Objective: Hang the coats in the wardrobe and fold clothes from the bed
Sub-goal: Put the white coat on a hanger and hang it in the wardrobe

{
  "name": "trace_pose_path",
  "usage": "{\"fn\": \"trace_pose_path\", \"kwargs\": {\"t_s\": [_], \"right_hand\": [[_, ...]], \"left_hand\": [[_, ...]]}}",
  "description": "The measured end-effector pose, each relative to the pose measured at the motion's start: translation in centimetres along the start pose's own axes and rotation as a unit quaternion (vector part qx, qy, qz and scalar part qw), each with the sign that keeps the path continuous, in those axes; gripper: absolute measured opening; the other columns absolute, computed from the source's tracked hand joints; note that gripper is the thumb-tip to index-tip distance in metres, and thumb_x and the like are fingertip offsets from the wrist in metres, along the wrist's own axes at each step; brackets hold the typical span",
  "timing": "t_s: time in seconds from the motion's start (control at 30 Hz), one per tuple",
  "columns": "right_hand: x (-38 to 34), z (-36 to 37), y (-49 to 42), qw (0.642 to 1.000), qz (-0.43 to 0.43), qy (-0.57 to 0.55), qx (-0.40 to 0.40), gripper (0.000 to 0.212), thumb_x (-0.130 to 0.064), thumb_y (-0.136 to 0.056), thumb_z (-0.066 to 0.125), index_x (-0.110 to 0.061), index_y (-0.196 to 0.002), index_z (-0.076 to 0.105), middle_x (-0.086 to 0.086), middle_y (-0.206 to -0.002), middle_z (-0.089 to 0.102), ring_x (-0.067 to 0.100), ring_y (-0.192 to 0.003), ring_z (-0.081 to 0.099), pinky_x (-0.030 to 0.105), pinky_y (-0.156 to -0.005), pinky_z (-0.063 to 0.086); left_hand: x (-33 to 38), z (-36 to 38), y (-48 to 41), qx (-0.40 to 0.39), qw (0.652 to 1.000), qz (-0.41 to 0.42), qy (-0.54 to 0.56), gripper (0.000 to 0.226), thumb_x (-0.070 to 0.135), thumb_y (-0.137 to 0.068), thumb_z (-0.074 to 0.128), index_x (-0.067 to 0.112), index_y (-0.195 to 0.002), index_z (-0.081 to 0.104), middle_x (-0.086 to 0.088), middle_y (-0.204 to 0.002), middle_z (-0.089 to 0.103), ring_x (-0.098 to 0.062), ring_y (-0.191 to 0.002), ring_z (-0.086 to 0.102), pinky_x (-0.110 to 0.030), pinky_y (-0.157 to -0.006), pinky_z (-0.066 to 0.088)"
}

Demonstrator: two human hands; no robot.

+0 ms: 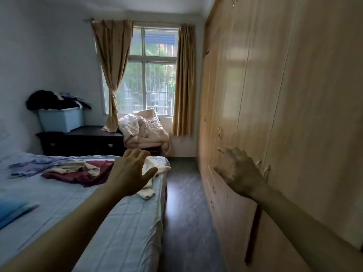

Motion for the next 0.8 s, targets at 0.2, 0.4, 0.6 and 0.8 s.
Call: {"fn": "trace_pose_path", "kwargs": {"t_s": [0.2, 0.4, 0.6, 0.8], "right_hand": [[6.2, 3.2, -4.4, 0.996, 0.045, -0.079, 0.025, 0.065, -0.059, -0.091, 0.048, -0.029, -0.146, 0.029, -0.002, -0.148, 0.039, 0.019, -0.132, 0.04, 0.028, -0.102, 0.028], [10.6, 7.4, -8.1, 0.989, 0.066, -0.134, 0.022, 0.063, -0.055, -0.093, 0.047, -0.027, -0.147, 0.03, -0.001, -0.149, 0.037, 0.017, -0.134, 0.037, 0.027, -0.104, 0.028], [13.6, 12.3, -12.1, 0.984, 0.069, -0.163, 0.013, 0.061, -0.054, -0.094, 0.048, -0.028, -0.146, 0.032, -0.003, -0.148, 0.039, 0.014, -0.134, 0.038, 0.025, -0.105, 0.027], [16.6, 18.6, -18.5, 0.987, 0.057, -0.147, -0.016, 0.062, -0.052, -0.093, 0.05, -0.027, -0.146, 0.033, -0.005, -0.147, 0.039, 0.014, -0.133, 0.038, 0.026, -0.107, 0.028]], "left_hand": [[3.5, 6.0, -6.7, -0.008, 1.0, -0.021, 0.016, 0.056, 0.062, -0.087, 0.051, 0.027, -0.13, 0.053, 0.003, -0.129, 0.057, -0.02, -0.114, 0.05, -0.035, -0.086, 0.047], [5.7, 11.1, -12.0, -0.023, 1.0, -0.009, -0.005, 0.057, 0.064, -0.09, 0.046, 0.026, -0.133, 0.051, 0.002, -0.135, 0.055, -0.022, -0.122, 0.048, -0.036, -0.094, 0.042], [4.4, 16.2, -16.6, -0.039, 0.999, -0.033, 0.003, 0.054, 0.061, -0.089, 0.05, 0.026, -0.13, 0.053, 0.0, -0.132, 0.057, -0.025, -0.116, 0.052, -0.039, -0.088, 0.047], [1.0, 24.4, -21.5, -0.051, 0.997, -0.055, 0.033, 0.049, 0.059, -0.089, 0.052, 0.026, -0.126, 0.055, 0.002, -0.126, 0.059, -0.024, -0.115, 0.052, -0.039, -0.083, 0.045]]}}
Point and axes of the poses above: each hand's wrist, its own y-axis away from the middle knuckle, its own z-axis out of the palm, x = y × z, the point moved 1 cm from there along -y, towards the middle knuckle
